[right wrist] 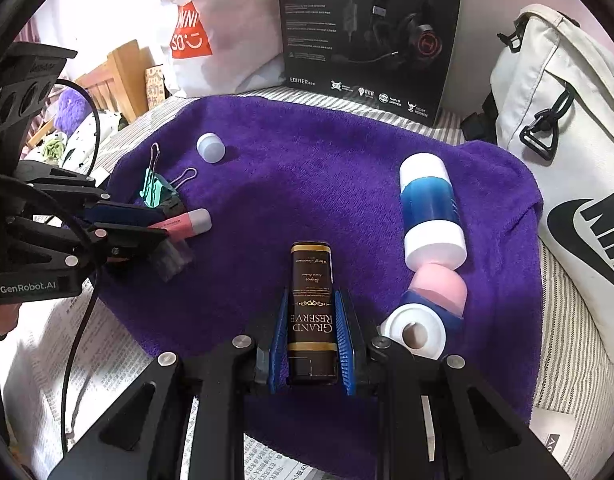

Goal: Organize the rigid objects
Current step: 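Carry the Grand Reserve tube onto the towel while left carries the highlighter there, then lay the tube by the tape roll and open the right gripper while left releases the highlighter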

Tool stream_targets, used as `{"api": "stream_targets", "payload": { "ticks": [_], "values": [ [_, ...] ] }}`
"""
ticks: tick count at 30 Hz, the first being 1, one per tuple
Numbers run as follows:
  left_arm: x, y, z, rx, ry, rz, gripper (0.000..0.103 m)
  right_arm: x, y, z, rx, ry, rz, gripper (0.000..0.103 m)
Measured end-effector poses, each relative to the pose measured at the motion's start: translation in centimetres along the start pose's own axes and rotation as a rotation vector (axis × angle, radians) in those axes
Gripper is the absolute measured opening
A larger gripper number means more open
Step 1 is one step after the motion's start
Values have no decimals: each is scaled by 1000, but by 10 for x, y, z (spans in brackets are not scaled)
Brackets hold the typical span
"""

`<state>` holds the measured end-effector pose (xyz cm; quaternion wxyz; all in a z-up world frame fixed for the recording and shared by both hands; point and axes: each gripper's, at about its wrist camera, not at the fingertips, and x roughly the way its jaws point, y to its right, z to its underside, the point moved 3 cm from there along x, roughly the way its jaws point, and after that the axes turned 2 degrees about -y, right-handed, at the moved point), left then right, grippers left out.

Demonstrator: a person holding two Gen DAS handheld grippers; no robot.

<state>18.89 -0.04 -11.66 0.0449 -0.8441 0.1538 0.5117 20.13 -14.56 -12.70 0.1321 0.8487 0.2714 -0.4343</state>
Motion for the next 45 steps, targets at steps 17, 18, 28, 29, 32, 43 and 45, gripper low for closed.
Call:
{"api": "stream_targets", "payload": {
  "ticks": [17, 18, 28, 29, 32, 43, 45],
  "values": [
    [3, 0, 8, -8, -35, -14, 18, 2, 0, 0, 3, -8, -5, 24],
    [3, 1, 9, -7, -38, -13, 19, 2, 0, 1, 4, -10, -5, 24],
    [-8, -1, 13, -18, -60, -39, 33, -9, 2, 9, 19, -33, -4, 30],
    [-10, -1, 13, -19, -60, -46, 36, -12, 2, 10, 20, -30, -3, 32],
    [-18, -2, 14, -21, -56, -60, 44, -21, 1, 13, 21, -21, -1, 37],
    [-55, 10, 30, -5, 3, -78, 71, -51, -1, 25, 52, 25, 40, 65],
    [-60, 14, 35, -13, 26, -80, 78, -57, -1, 28, 56, 28, 52, 68]
  ]
}}
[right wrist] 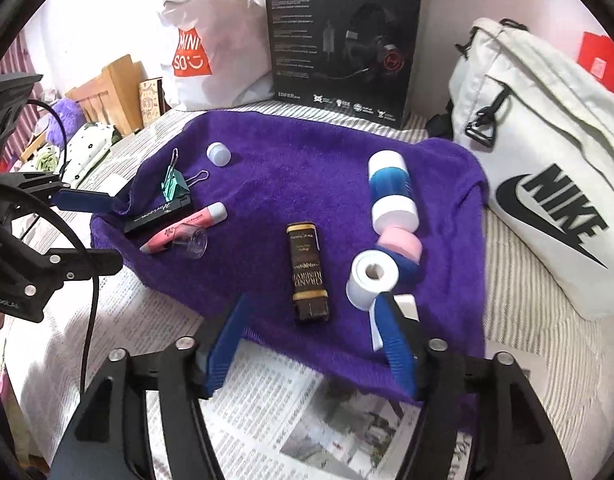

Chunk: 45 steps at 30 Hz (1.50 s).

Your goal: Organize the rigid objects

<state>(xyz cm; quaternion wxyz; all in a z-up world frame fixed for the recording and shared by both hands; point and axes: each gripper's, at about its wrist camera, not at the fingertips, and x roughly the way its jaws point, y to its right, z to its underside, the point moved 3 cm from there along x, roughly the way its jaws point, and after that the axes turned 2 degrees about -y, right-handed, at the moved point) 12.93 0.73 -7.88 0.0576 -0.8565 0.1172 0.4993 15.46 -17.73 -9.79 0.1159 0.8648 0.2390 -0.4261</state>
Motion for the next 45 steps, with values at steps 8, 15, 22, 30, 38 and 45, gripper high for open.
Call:
{"api": "stream_targets", "payload": {
  "ticks": [8, 15, 22, 30, 38, 45],
  "values": [
    [-23, 13, 17, -51, 73, -37, 91, -31, 2, 16, 62, 17, 36, 92],
    [-35, 20, 33, -141, 89, -48, 96, -50, 8, 32, 143, -4, 57, 101],
    [-43, 27, 46, -193, 71, -78, 96, -64, 14, 50, 223, -28, 107, 103],
    [-58, 44, 53, -195, 86, -79, 96, -87, 5, 65, 281, -11, 88, 103],
    [-70, 55, 57, -197, 96, -91, 96, -106, -2, 71, 297, 5, 97, 103],
    [-75, 60, 60, -201, 94, -90, 96, -115, 0, 77, 314, 2, 119, 103]
  ]
}}
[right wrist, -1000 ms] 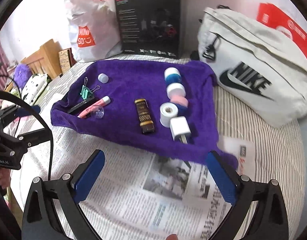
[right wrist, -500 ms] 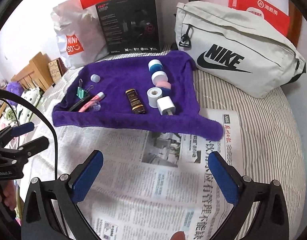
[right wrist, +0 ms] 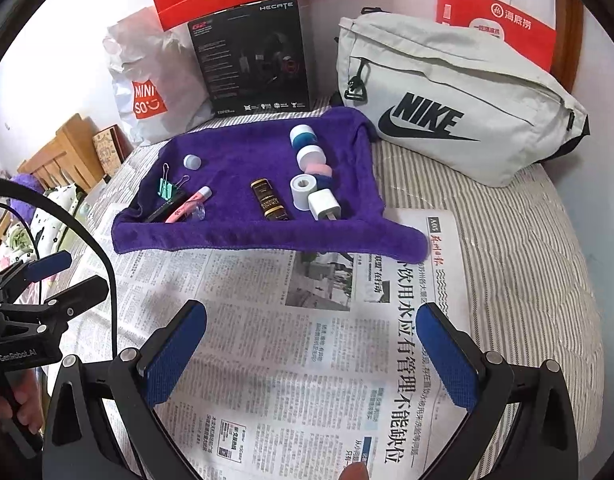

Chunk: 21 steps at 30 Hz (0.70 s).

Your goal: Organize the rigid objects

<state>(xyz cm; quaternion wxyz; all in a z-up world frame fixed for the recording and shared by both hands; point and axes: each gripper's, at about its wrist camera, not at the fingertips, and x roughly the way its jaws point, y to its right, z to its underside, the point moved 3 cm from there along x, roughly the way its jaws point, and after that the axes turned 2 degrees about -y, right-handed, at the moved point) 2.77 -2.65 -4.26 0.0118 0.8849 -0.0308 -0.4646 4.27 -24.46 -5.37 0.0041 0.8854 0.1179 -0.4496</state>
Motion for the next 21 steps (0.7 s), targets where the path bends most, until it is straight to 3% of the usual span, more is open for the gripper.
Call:
{"api": "stream_targets", "payload": {
  "ticks": [21],
  "values": [
    [-15, 0, 4, -8, 10, 5, 96, -17, 1, 7, 4, 15, 21, 103]
  ]
}}
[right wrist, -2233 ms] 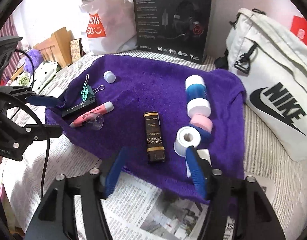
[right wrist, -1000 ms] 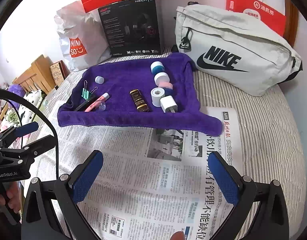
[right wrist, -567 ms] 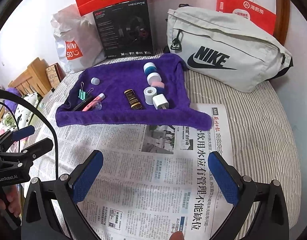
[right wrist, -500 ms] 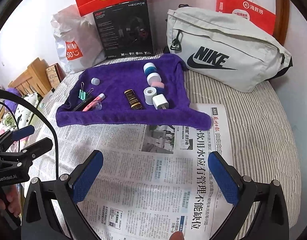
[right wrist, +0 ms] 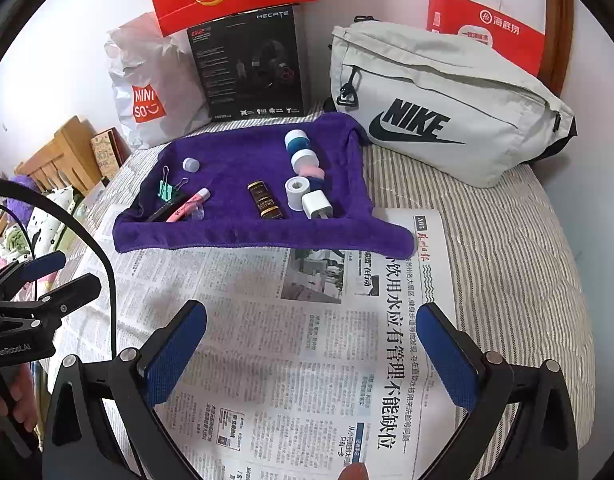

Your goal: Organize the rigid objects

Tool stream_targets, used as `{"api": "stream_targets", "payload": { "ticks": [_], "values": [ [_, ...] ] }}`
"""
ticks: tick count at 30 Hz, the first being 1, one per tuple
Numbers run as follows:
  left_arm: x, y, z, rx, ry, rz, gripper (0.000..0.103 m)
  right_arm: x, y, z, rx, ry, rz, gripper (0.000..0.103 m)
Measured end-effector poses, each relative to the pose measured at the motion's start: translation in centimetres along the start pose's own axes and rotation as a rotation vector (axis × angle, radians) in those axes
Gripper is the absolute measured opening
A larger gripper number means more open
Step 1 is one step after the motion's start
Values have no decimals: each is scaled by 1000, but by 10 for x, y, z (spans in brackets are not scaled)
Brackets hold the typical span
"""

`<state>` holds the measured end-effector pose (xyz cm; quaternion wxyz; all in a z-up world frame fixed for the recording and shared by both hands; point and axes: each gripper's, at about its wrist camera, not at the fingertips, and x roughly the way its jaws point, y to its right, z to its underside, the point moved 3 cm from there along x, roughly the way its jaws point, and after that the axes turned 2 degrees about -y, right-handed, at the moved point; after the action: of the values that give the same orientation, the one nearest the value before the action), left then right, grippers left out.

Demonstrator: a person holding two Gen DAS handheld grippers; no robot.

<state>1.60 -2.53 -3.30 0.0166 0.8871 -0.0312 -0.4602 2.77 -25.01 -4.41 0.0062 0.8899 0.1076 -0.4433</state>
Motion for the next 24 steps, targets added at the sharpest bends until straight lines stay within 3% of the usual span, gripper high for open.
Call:
{"api": "stream_targets", "payload": {
  "ticks": [24],
  "values": [
    [-9, 8, 11, 24, -14, -22, 96, -14, -1, 11, 2, 5, 5, 103]
  ]
}}
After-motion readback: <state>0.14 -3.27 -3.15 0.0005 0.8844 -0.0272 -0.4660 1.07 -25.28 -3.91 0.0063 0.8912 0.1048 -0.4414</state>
